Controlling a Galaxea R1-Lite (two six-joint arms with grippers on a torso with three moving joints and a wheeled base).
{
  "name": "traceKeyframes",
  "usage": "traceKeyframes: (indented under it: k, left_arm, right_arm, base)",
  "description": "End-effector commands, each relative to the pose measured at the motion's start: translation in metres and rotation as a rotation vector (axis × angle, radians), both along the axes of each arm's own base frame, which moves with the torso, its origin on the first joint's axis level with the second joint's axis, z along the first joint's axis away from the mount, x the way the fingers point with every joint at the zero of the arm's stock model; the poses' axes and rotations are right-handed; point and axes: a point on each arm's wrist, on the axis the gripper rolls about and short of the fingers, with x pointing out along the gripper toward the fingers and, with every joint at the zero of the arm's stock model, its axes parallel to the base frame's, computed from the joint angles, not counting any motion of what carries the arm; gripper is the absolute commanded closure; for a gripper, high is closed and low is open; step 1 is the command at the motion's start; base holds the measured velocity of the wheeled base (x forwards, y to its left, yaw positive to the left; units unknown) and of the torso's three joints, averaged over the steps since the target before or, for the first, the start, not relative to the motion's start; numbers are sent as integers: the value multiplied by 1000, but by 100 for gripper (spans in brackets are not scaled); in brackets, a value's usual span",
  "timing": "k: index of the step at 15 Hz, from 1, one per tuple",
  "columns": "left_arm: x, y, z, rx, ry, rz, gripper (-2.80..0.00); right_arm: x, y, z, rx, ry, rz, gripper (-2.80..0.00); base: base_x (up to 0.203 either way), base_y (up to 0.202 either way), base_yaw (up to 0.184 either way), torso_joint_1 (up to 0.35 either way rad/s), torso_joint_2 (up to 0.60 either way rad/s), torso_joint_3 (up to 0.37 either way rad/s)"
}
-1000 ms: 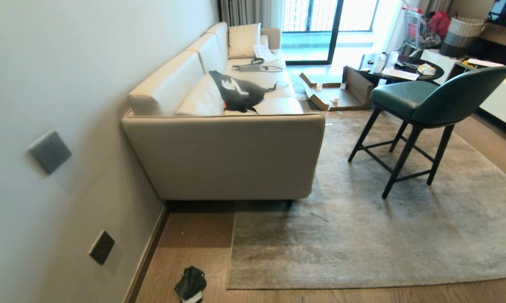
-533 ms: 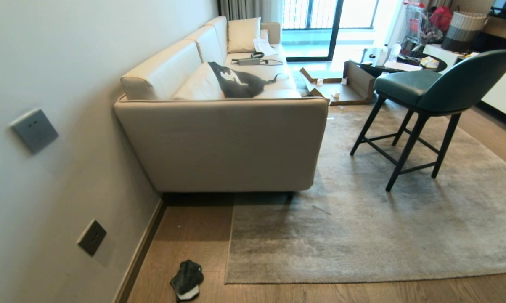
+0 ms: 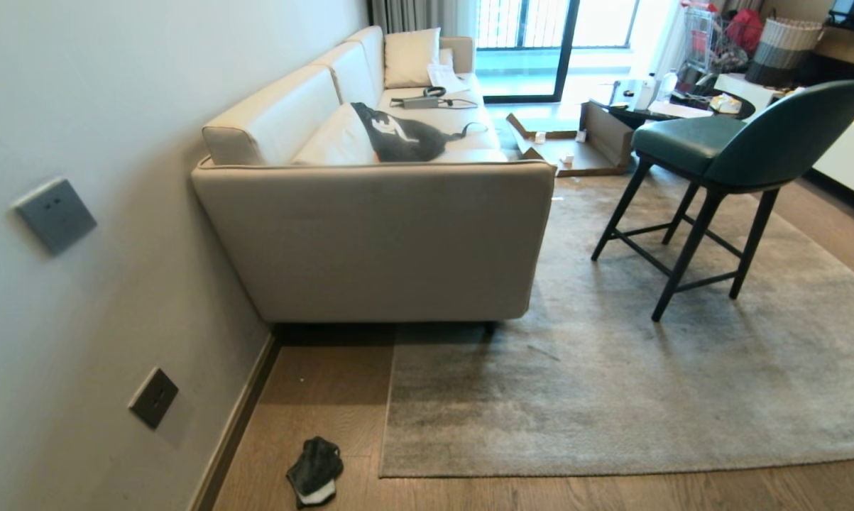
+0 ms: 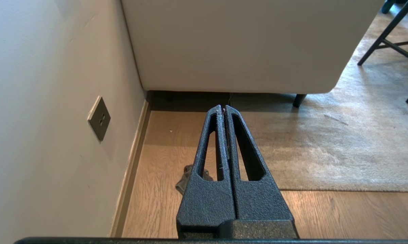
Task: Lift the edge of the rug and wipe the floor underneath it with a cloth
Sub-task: Pick up the rag
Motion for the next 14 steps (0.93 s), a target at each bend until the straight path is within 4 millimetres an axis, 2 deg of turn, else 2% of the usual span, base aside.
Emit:
traceKeyframes:
  k: [1,9,14]
  left_arm:
    - [0,0,0,-1,0,0,0]
    - [0,0,0,-1,0,0,0]
    - [0,0,0,-1,0,0,0]
  right_arm:
    - [0,0,0,0,0,1,0]
    - [0,0,0,0,-1,1,0]
    - [0,0,0,-1,-1,0,0]
  base:
    - [0,0,0,0,0,0]
    - [0,0,0,0,0,0]
    - [0,0,0,13,64,73]
